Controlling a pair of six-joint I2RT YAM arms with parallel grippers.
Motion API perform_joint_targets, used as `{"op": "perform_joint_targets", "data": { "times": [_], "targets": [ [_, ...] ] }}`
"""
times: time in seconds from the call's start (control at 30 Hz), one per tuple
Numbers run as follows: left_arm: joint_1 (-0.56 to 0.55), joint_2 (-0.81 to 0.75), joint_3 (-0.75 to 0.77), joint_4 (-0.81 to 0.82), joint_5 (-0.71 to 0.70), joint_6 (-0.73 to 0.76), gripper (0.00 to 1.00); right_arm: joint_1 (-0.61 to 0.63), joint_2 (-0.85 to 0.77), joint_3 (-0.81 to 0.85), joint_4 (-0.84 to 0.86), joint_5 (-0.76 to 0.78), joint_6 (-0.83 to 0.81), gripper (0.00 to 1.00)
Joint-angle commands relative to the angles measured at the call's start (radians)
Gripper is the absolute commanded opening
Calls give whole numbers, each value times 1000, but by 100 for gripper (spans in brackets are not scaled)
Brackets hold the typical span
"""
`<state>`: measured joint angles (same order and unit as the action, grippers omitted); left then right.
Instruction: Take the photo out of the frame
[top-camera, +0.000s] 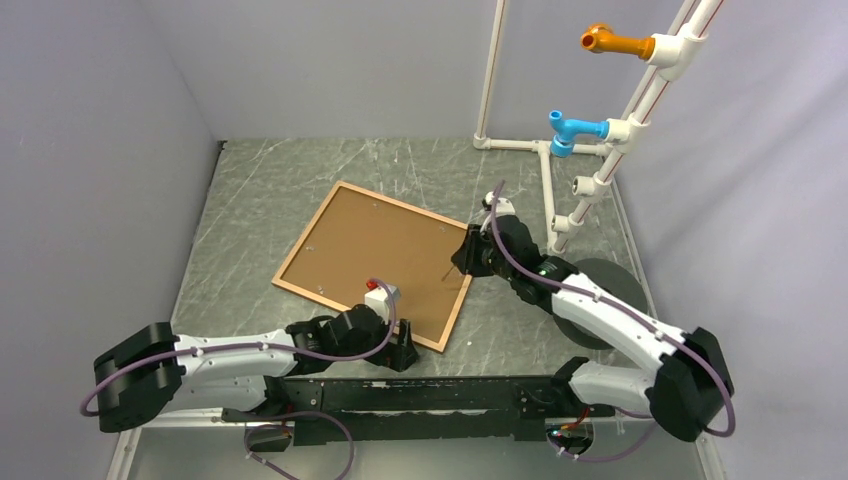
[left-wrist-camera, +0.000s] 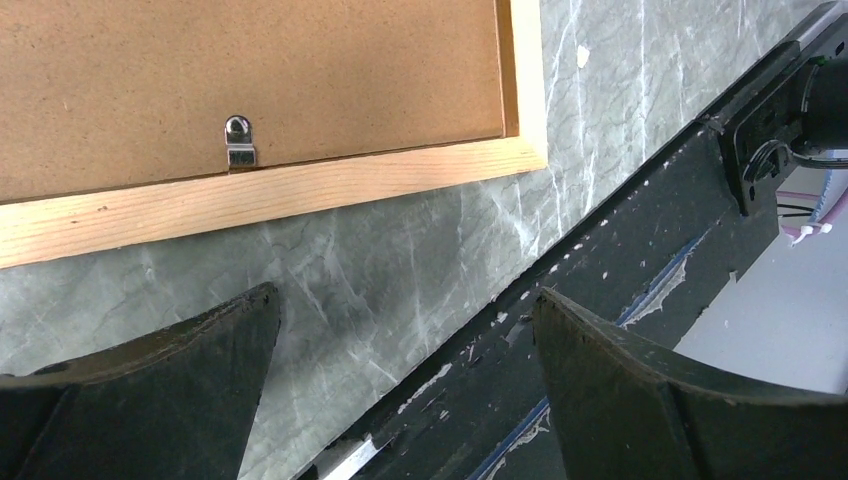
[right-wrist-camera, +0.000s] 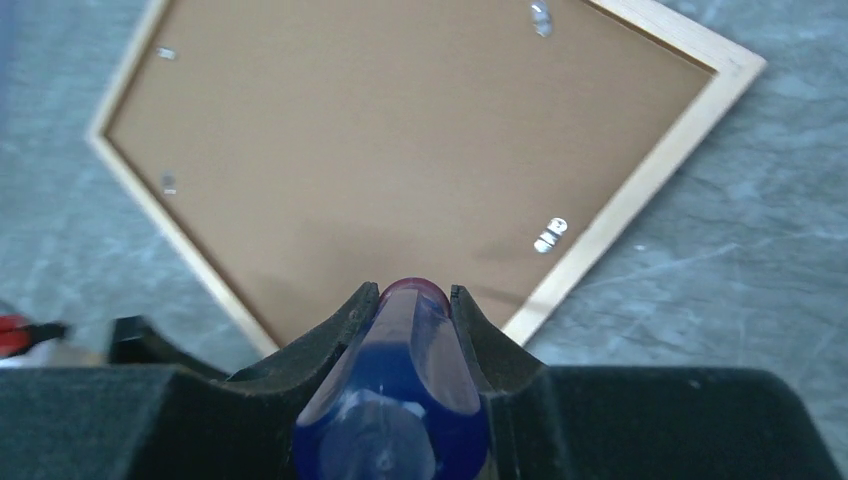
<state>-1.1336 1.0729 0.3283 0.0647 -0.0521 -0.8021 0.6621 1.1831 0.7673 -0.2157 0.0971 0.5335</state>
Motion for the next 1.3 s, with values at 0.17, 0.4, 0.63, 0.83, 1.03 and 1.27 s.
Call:
{"op": "perform_joint_targets", "data": {
  "times": [0.17, 0.4, 0.63, 0.83, 1.03, 1.27],
  "targets": [
    [3, -20, 22, 3, 23, -9, 99, 0, -71, 48, -1, 39, 4, 0],
    [4, -102, -6, -61, -32, -15, 99, 1, -69, -8, 25, -36, -32, 0],
    [124, -152, 8, -205, 0, -67, 99, 64, -50, -44, 79, -121, -65, 0],
    [280, -194, -19, -200, 121, -128, 99, 132, -39, -69, 105, -107, -63, 0],
    [382, -303, -39, -254, 75, -209, 99, 207, -48, -95, 137, -81, -73, 0],
    [488, -345, 0, -366, 68, -193, 99, 235, -82, -128, 168, -68, -79, 0]
  ]
}}
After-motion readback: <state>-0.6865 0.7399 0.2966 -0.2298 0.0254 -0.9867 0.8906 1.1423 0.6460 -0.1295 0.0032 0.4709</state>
